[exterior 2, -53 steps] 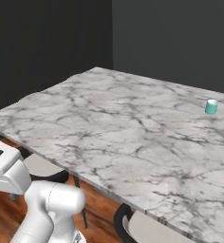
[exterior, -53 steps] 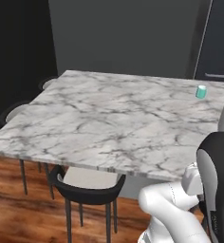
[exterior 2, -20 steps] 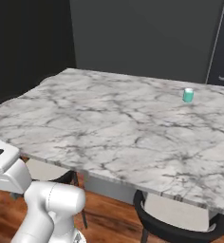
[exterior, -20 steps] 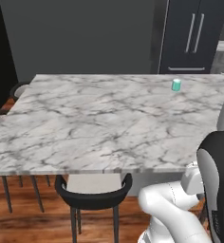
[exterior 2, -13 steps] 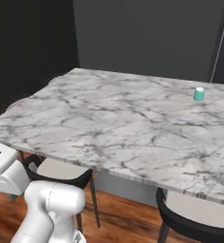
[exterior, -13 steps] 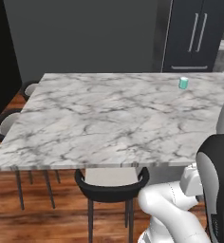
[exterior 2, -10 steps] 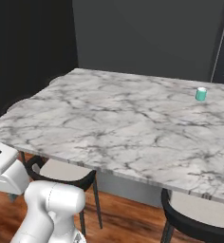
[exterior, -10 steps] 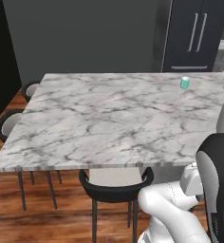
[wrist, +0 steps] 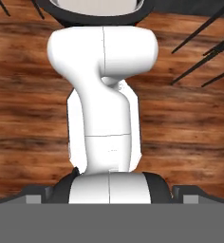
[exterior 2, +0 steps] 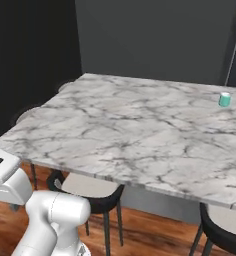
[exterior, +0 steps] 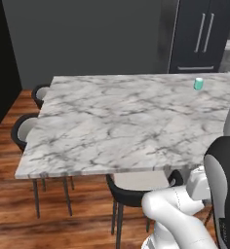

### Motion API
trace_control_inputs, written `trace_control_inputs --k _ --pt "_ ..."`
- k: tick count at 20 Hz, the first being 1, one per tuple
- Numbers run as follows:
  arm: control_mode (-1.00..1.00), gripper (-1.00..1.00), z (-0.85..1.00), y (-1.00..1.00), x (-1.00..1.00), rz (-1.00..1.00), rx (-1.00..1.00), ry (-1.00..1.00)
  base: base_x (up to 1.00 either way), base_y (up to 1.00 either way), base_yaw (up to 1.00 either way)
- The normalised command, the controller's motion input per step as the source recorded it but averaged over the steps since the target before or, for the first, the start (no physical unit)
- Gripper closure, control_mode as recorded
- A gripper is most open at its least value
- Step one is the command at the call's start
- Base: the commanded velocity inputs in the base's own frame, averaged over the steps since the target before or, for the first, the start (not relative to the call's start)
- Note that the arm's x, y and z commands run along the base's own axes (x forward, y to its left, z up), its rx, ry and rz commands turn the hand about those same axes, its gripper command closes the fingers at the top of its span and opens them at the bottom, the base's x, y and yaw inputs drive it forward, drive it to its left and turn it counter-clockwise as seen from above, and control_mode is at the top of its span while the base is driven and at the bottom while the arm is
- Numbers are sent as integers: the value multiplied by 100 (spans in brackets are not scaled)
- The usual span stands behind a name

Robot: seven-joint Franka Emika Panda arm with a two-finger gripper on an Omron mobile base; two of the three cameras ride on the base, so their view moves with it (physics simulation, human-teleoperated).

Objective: Pick the mug on the counter and place it in the cabinet with the handle facing the right, like the mugs already inside.

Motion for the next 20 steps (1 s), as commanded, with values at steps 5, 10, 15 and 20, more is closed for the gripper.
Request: trace_control_inputs --k 5,10,15,20 --pt "100 -100 0 0 0 0 0 0 10 76 -12" --pt "100 -100 0 0 0 0 0 0 12 69 -13" --pt "100 -100 0 0 0 0 0 0 16 65 -14" --pt "100 -100 0 0 0 0 0 0 18 63 -14"
